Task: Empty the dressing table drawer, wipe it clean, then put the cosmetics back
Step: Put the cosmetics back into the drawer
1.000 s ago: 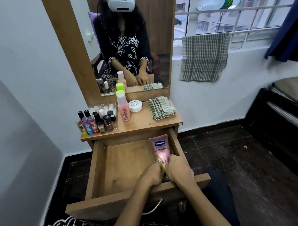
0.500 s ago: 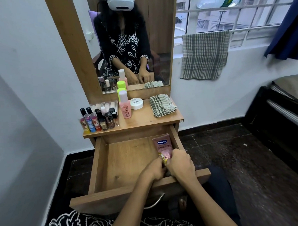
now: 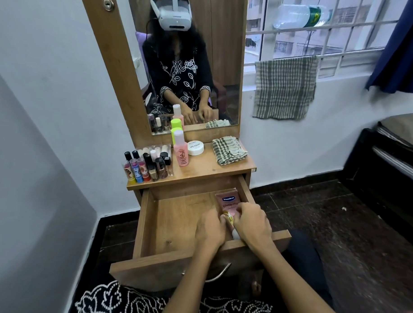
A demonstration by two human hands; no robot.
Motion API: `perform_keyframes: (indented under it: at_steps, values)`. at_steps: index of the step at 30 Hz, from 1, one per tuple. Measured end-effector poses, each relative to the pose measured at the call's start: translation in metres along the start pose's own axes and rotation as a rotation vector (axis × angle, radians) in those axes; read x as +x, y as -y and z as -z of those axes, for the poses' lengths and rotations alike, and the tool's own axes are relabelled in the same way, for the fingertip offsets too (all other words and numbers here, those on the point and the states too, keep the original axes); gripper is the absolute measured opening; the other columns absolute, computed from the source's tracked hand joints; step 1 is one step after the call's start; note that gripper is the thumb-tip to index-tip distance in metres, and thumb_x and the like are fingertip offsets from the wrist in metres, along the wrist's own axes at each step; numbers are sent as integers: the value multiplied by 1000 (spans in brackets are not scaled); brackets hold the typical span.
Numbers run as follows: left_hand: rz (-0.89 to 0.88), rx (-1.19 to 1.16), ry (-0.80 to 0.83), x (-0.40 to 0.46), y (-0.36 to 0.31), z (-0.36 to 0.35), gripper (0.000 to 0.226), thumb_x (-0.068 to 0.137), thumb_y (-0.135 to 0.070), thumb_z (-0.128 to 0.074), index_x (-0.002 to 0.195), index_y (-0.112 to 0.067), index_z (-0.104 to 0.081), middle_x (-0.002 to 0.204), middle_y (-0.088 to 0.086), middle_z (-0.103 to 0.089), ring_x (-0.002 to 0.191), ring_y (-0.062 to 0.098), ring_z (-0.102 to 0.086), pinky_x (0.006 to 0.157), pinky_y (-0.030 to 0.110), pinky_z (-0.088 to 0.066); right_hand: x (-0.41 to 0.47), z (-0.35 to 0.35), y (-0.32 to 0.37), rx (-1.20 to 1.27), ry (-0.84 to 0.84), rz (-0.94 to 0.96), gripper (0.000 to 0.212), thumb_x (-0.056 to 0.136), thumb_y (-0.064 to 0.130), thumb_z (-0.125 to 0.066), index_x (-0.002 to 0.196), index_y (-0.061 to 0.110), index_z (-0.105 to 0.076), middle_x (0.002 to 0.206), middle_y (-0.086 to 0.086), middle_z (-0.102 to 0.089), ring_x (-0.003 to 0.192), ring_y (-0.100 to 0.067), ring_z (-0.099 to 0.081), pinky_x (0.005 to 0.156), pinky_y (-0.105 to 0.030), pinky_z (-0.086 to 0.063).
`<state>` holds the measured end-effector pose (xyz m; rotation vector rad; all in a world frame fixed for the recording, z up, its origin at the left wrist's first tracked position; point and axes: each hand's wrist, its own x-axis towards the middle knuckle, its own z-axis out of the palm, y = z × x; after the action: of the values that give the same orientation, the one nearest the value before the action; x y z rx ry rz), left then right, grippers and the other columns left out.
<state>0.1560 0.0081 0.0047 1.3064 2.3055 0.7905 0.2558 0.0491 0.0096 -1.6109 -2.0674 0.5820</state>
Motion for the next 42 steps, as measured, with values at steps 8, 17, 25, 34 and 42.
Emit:
perform_keyframes:
  at_steps: [8, 17, 25, 34, 42]
  values:
    - [-158, -17, -133, -13, 0, 4, 22, 95, -23, -47, 115, -23, -56, 110, -5, -60, 93, 7, -55, 77, 18, -42, 0, -2, -3, 40, 78, 66, 25, 88, 22, -60, 112, 20, -63, 109, 1, -65, 96, -15, -62, 72, -23, -47]
    - [-136, -16, -195, -30, 4, 5, 19, 95, -23, -46, 109, -23, -59, 105, -4, -63, 94, 12, -60, 78, 25, -47, -6, -1, -8, 92, 62, 116, 20, 87, 20, -59, 105, 21, -66, 105, 1, -66, 96, -17, -62, 82, -36, -55]
    - [-88, -29, -195, -35, 3, 6, 18, 95, -26, -45, 107, -25, -58, 104, -6, -64, 92, 9, -60, 78, 24, -49, -7, -3, -13, 85, 64, 183, 16, 86, 18, -62, 101, 20, -67, 103, 1, -64, 91, -11, -59, 74, -21, -49]
    - [-75, -34, -224, -34, 5, 4, 19, 94, -31, -44, 109, -30, -55, 108, -8, -62, 94, 5, -56, 77, 16, -40, -3, -10, -18, 74, 79, 224, 10, 80, 30, -69, 89, 28, -65, 89, 12, -62, 82, -2, -60, 77, -22, -53]
    - [-20, -17, -210, -33, 5, 3, 21, 93, -33, -44, 111, -28, -54, 109, -5, -60, 101, 11, -59, 86, 25, -49, 0, -9, -16, 35, 113, 207, 9, 77, 34, -68, 78, 32, -60, 79, 15, -59, 74, 1, -56, 69, -14, -46]
